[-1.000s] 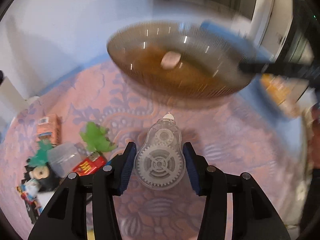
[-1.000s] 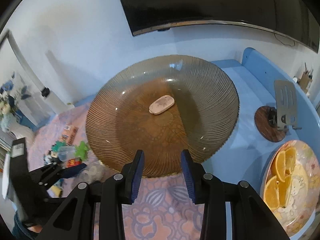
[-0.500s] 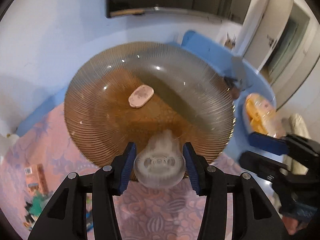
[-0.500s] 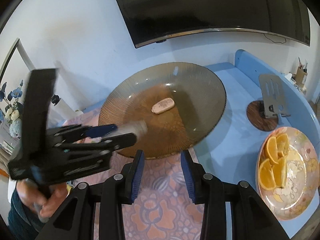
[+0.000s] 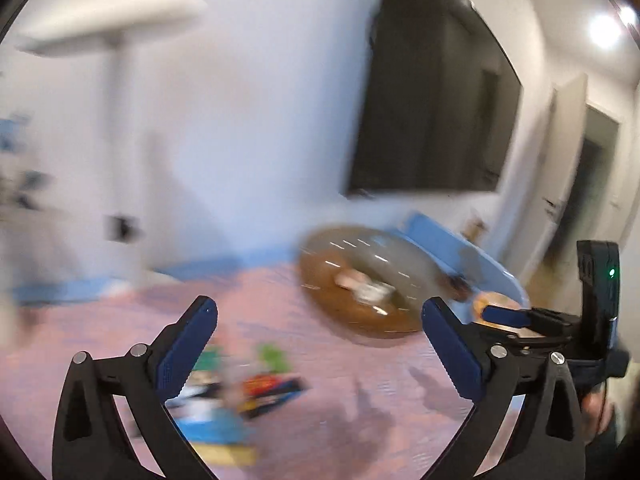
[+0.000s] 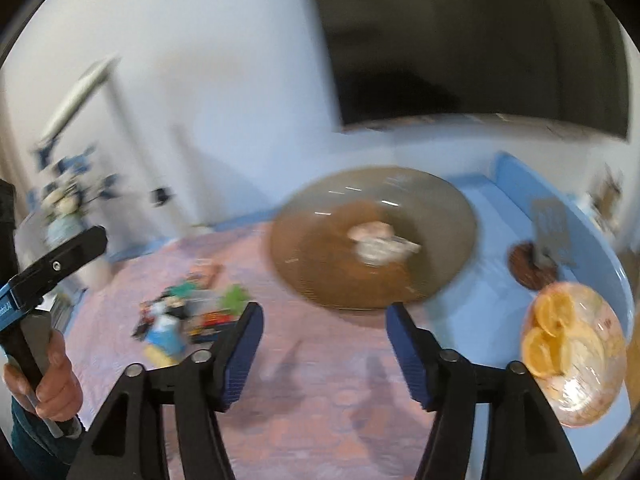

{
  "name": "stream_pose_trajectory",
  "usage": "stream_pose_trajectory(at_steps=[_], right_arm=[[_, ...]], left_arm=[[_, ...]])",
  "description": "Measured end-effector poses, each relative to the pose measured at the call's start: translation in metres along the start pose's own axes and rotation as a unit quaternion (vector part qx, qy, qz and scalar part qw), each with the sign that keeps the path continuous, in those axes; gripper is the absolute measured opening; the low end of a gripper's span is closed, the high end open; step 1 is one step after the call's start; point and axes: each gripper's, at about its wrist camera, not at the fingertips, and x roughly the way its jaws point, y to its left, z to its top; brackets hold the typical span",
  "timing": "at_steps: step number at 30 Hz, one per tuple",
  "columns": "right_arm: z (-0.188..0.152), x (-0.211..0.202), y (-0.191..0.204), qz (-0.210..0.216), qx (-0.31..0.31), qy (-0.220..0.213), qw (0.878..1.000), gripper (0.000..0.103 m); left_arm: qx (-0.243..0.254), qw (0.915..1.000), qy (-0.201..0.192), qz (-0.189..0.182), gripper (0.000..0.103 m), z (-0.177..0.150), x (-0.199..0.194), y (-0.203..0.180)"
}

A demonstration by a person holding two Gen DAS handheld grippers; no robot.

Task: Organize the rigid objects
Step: 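Move both open grippers back toward the item pile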

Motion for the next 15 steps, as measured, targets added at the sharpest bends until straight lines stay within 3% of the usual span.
stream_pose_trajectory(at_steps=[3,6,10,15], right_arm=[[-0.012,0.006,0.045,0.029,-0.036,-0.010,0.999,0.097],[-0.032,0.031,0.080,0.052,-0.057,-0.007,0.997,0.098],[-0.061,0.078,0.107,0.030,-0.076,0.023,0.996,0.098],[-0.087,0.118,0.105,0.013,-0.059,0.073,0.996,0.098]], left_arm=[[0.009,0.9976,-0.006,0.069,0.102,-0.026,-0.039,0.021],[-0.025,0.9919,0.027,0.122,0.102,-0.060,-0.048,0.061],[-0.075,0.9749,0.095,0.187,0.102,-0.111,-0.024,0.107],[-0.131,0.9616,0.155,0.185,0.101,-0.156,0.002,0.140]])
